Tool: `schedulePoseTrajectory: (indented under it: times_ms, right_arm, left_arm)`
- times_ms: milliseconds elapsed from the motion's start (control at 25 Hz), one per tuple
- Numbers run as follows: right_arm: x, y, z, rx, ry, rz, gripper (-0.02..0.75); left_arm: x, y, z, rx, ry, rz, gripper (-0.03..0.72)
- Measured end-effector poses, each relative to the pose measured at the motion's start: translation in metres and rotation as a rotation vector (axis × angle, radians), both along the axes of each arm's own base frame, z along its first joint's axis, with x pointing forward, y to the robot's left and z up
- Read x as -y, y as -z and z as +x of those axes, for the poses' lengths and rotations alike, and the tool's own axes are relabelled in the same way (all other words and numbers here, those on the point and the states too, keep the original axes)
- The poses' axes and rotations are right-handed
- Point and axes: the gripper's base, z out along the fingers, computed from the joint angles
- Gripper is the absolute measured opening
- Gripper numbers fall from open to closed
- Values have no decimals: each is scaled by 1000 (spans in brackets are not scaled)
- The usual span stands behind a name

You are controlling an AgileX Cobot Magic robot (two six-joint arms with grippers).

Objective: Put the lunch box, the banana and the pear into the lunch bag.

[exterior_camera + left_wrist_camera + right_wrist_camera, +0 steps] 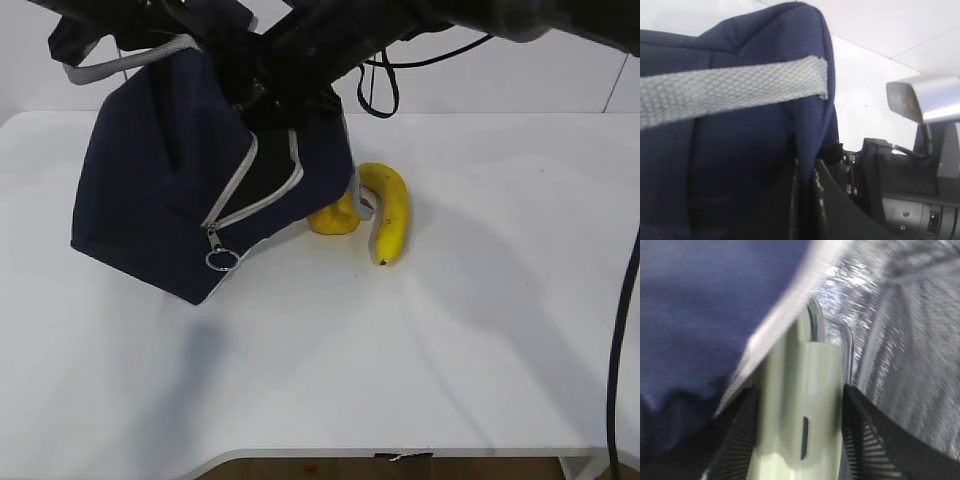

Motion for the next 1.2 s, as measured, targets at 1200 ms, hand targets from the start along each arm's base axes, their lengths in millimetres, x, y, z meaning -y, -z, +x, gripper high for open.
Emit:
schedulePoseTrajectory:
  times_ms: [1200]
  right_arm:
    - [-2, -23, -8, 187, -263, -78, 526]
  left_arm:
    - [-18, 4, 4, -21, -22, 44, -3]
